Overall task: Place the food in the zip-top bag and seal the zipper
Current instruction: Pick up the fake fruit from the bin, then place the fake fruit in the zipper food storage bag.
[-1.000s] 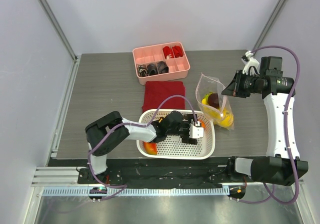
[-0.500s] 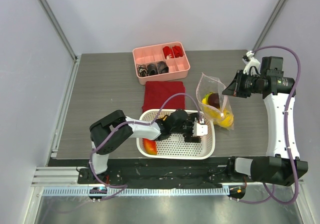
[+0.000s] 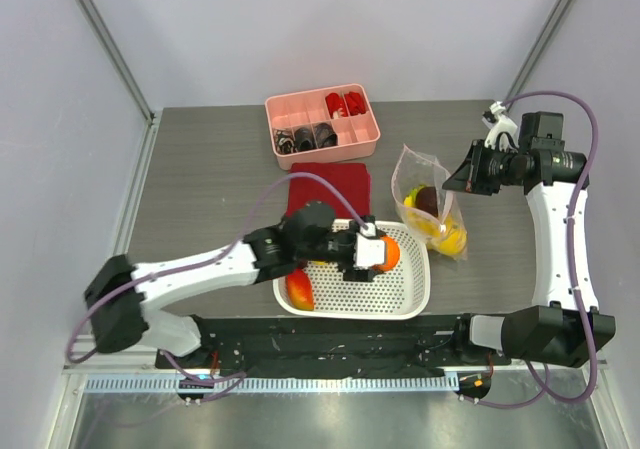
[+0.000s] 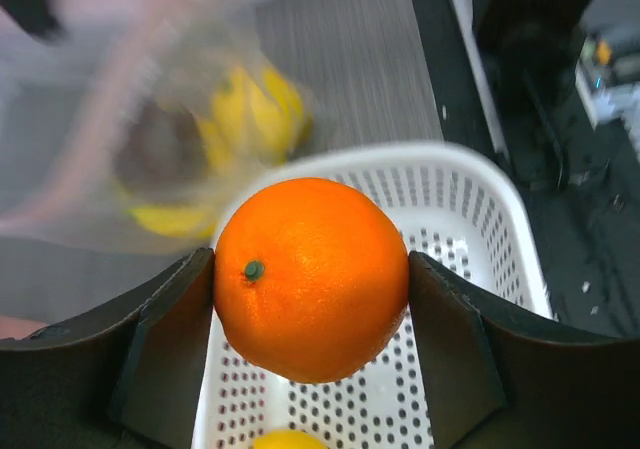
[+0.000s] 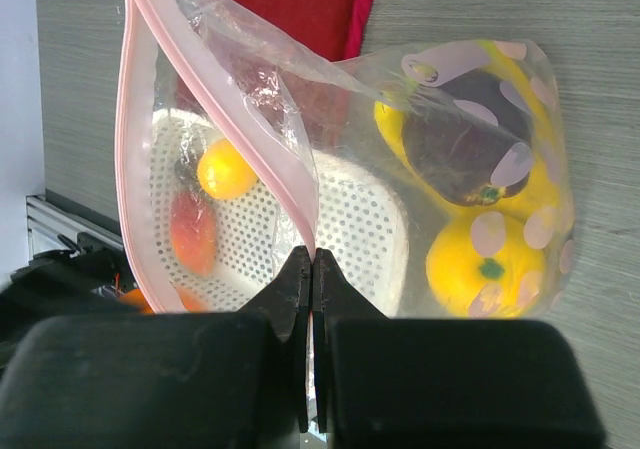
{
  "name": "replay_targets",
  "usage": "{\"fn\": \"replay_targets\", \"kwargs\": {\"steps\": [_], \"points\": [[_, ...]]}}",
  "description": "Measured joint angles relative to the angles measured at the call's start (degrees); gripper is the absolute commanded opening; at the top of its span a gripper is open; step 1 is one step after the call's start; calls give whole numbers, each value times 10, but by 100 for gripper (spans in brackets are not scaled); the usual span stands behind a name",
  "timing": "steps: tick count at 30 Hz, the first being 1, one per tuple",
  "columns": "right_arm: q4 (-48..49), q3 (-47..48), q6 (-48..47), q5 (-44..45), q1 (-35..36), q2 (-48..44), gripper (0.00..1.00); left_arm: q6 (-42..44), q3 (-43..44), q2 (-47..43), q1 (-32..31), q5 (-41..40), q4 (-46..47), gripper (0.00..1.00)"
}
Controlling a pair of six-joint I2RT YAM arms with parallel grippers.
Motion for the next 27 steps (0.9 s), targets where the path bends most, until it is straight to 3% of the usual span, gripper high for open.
{"fn": "replay_targets", "kwargs": {"steps": [2,5,9,15,18,22,27], "points": [[0,0,-1,-3,0,0,1,-19,41,-56,2,9,-38,57],[2,0,-1,-6,0,0,1,-47,126,-74,6,6,-65,57],[4,0,-1,-9,0,0,1,-97,265,-11,27,-12,-89,58],[4,0,-1,-10,0,0,1,-156,370,123,45,-41,-114,61],[4,0,0,-11,0,0,1,-172,379,173,45,-56,-132,68],[4,0,2,-14,0,-1,1,-195,382,215,47,-78,-159,93],[4,3,1,-14,0,-1,1,-214,403,217,53,-87,-179,100]]}}
